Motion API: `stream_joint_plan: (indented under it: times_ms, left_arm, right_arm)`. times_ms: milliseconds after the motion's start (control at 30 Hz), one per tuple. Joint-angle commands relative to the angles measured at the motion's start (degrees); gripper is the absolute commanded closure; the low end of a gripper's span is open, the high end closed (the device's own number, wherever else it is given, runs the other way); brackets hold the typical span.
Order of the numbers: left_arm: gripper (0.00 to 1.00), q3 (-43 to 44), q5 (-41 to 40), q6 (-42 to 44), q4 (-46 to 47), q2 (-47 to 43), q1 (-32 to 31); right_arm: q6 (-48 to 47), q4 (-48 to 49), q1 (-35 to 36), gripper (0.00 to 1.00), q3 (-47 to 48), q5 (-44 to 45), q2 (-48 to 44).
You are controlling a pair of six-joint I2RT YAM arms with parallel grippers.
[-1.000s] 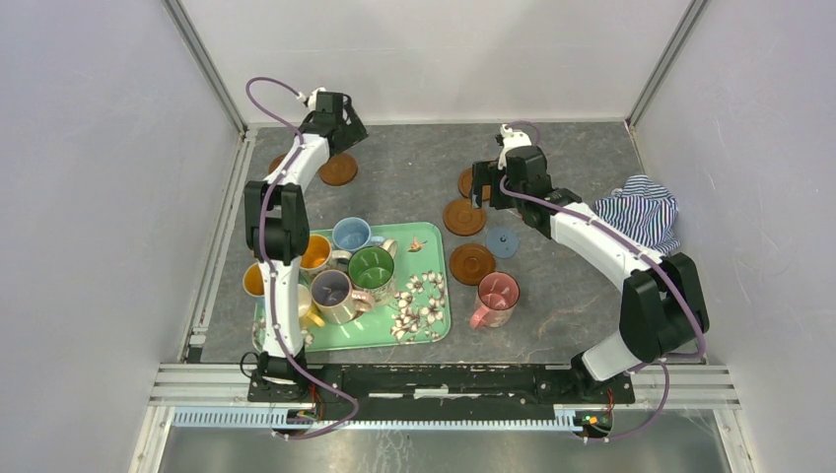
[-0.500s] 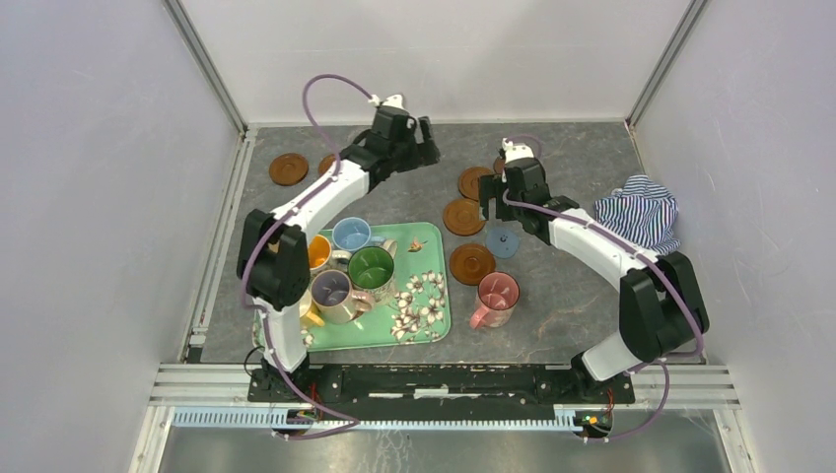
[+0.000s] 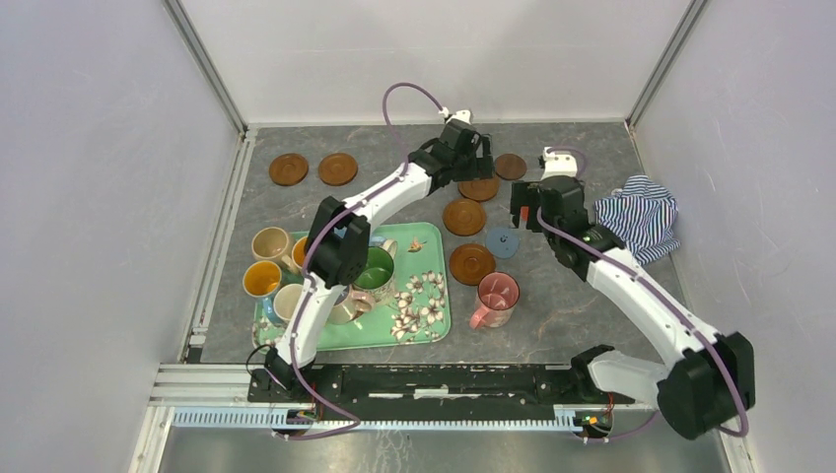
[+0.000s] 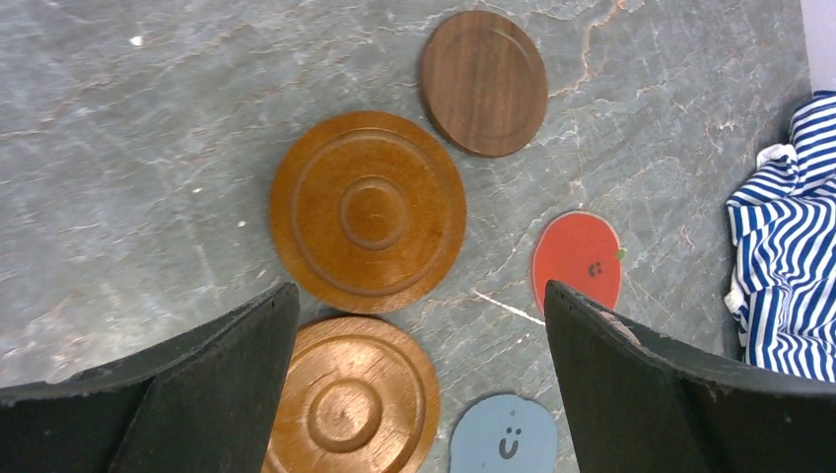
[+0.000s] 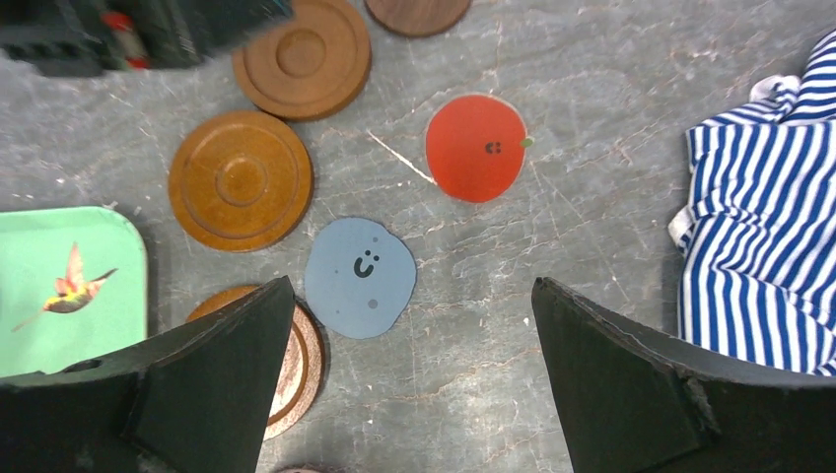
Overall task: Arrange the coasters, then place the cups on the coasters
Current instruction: Move the coaster to the center of the board.
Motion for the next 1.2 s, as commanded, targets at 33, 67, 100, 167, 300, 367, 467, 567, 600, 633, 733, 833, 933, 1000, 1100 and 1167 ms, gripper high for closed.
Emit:
stream_joint_plan:
  times_ms: [33,67,100,167,300,367,467,567,600,633,733,833,933,1000,1100,1167]
  left_arm:
    - [0.0,7.6,-2.7,0.9,0.1,4.6,-1.8]
    - [0.0,8.3,-2.8,0.8,0.1,5.5,-2.0]
    - [0.0,8.9,-2.9,0.7,0.1,6.3,-2.1]
    - [0.0,9.2,-2.9,0.6,1.1,7.5,-2.5]
    - [0.0,10.3,-3.1,0.4,2.6,9.9,-2.9]
    - [0.0,10.5,-3.1,0.6,4.0,10.7,-2.9]
    - [0.0,10.9,-3.3,1.7,6.0,11.8,-2.9]
    - [0.0,12.0,-3.4,2.3,7.5,13.5,-2.9]
    - [0.0,12.5,-3.5,2.3,7.6,13.9,-2.9]
    - [0.0,13.4,-3.5,2.1,7.5,14.6,-2.9]
    - [0.0,15.3,-3.1,1.2,7.2,16.6,-2.9]
    - [0.0,15.8,-3.2,0.1,7.4,17.8,-2.9]
    - [0.0,16.4,-4.3,-0.7,6.3,18.8,-2.9]
    - [0.0,16.9,-6.8,-1.1,4.3,19.3,-2.8]
    - [0.0,16.6,-10.0,-2.5,1.6,18.9,-2.2]
    - [0.0,15.5,-11.1,-3.9,0.3,18.3,-1.2]
  right_arm:
    - [-0.8,-1.6,-0.2,0.02,0.6,2.1,-6.8]
    - [-1.1,-2.0,-0.2,0.02,0.8,2.1,-7.4]
    - [-1.2,-2.4,-0.1,0.02,0.9,2.0,-8.0]
    - [-1.2,-3.1,-0.2,0.02,1.1,1.3,-9.0]
    - [-1.2,-4.5,-0.2,0.02,1.4,0.0,-10.9]
    - [-1.2,-5.1,-0.1,0.02,1.5,0.0,-11.9]
    - [-1.4,-6.5,-0.2,0.02,1.6,0.8,-13.4]
    - [-1.7,-7.9,-0.2,0.02,1.4,1.8,-14.9]
    - [-1.8,-8.1,-0.2,0.02,1.2,2.0,-15.4]
    - [-1.8,-8.2,-0.2,0.02,1.0,2.2,-15.9]
    - [-2.0,-8.5,-0.1,0.02,0.8,3.0,-16.5]
    - [-2.3,-8.7,-0.1,0.02,0.9,3.1,-16.3]
    - [-2.3,-8.7,-0.1,0.02,0.9,3.0,-15.9]
    - [-2.3,-8.7,-0.1,0.02,0.9,2.9,-15.7]
    - [-2.3,-8.4,-0.2,0.02,0.8,2.7,-15.5]
    - [-2.2,-8.2,-0.2,0.02,0.7,2.4,-15.4]
